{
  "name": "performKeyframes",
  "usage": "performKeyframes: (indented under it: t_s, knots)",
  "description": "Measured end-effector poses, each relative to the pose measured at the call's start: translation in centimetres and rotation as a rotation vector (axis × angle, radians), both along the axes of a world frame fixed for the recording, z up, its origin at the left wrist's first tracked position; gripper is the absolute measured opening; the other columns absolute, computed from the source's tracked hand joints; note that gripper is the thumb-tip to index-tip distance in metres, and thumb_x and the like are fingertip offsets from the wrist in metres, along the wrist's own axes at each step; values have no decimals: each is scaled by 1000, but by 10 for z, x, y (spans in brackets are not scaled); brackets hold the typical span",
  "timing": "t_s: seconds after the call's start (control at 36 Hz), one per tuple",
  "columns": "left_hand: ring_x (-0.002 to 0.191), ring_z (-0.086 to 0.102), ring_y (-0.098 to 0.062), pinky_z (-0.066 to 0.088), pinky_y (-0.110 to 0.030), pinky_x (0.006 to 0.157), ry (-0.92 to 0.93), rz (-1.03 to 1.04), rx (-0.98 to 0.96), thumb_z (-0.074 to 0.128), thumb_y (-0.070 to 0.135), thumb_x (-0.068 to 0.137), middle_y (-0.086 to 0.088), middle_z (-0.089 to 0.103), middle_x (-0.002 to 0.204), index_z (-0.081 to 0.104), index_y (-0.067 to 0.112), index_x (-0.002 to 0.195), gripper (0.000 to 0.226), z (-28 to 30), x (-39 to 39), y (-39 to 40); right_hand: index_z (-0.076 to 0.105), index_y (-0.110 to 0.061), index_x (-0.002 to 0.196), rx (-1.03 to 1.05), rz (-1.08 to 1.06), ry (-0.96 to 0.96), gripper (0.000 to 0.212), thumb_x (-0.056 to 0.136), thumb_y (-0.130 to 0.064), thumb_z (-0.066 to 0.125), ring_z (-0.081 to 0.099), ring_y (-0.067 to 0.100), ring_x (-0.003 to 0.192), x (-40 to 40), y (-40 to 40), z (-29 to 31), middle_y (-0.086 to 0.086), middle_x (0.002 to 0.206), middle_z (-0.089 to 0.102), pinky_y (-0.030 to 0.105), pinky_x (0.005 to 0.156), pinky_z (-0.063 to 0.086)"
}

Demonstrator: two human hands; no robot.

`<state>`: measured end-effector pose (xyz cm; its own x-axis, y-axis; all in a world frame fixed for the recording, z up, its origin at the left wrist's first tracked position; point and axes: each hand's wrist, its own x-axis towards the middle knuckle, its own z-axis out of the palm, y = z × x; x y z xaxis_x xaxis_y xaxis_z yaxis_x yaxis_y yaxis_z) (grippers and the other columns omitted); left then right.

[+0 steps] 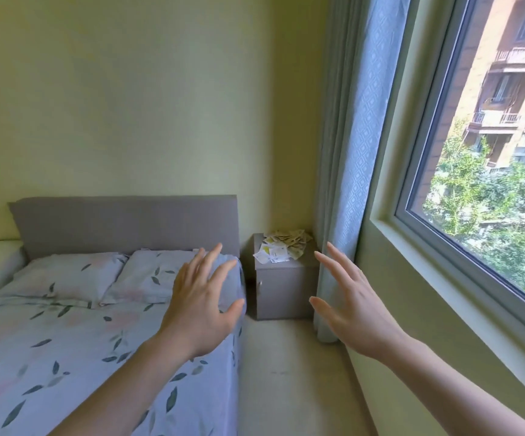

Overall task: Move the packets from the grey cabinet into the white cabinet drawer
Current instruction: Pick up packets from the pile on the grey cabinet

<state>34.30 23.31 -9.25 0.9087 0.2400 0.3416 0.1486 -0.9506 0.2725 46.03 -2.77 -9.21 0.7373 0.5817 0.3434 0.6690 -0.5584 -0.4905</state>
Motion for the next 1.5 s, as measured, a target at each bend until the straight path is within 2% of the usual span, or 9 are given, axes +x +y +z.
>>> performKeyframes:
  t_s: [0.19, 0.33, 0.64, 0.81, 0.92, 1.06, 1.25, 1.42, 1.5]
  knots:
    - [154, 3, -16, 8, -38, 125, 67, -28, -77, 53, 52, 92, 10, 9, 166, 32, 34, 151, 65, -31, 100, 48, 24, -44, 154, -23, -92, 91, 72, 94, -41, 63, 12, 1, 151, 95, 32, -30, -25, 164, 7, 21, 118, 14]
    - [153, -1, -15, 5, -35, 124, 128, -25, -104, 51, 52, 95, 12, 3, 166, 28, 37, 152, 64, -57, 176, 83, 25, -45, 153, -28, -103, 133, 71, 93, -42, 62, 15, -1, 150, 176, 64, -52, -26, 163, 10, 20, 118, 17]
    - [149, 13, -15, 12, -30, 120, 209, 37, -133, 55, 48, 95, 12, 10, 165, 32, 37, 150, 61, -79, 364, 164, 28, -39, 154, -53, -42, 232, 71, 92, -38, 65, 19, 2, 150, 387, 160, -97, -25, 162, 13, 17, 115, 16]
    - [149, 20, -16, 17, -33, 119, 222, 72, -154, 59, 46, 92, 12, 18, 163, 37, 37, 148, 61, -84, 451, 206, 30, -40, 152, -28, 4, 254, 69, 92, -40, 64, 20, 4, 149, 483, 213, -99, -23, 163, 13, 27, 120, 25]
    - [149, 20, -17, 19, -36, 121, 247, 87, -173, 57, 50, 92, 12, 17, 163, 35, 39, 148, 61, -92, 512, 231, 32, -40, 151, -11, 10, 253, 66, 92, -42, 62, 21, 4, 149, 538, 238, -102, -22, 163, 15, 23, 118, 22]
    - [150, 18, -15, 14, -31, 121, 281, 58, -206, 57, 47, 94, 10, 18, 163, 35, 34, 150, 61, -107, 591, 258, 31, -42, 150, -13, -13, 269, 67, 91, -42, 64, 24, 5, 148, 605, 266, -115, -23, 162, 16, 26, 119, 25]
    - [147, 30, -17, 25, -35, 119, 320, 6, -263, 58, 47, 88, 6, 29, 159, 42, 30, 147, 64, -161, 705, 311, 35, -40, 149, -74, -76, 322, 66, 91, -37, 65, 29, 6, 145, 694, 307, -154, -18, 159, 24, 18, 114, 23]
    - [137, 43, -18, 34, -30, 110, 445, 8, -381, 62, 40, 91, 7, 38, 152, 45, 25, 143, 57, -218, 790, 353, 46, -24, 145, -102, -229, 499, 61, 89, -25, 70, 38, 8, 140, 749, 338, -215, -21, 139, 33, 9, 108, 20]
    - [132, 47, -19, 37, -30, 106, 561, 23, -427, 61, 38, 91, 5, 41, 149, 47, 24, 142, 55, -247, 823, 366, 46, -27, 145, -138, -273, 604, 63, 87, -23, 69, 38, 3, 136, 769, 348, -241, -21, 137, 34, 9, 107, 20]
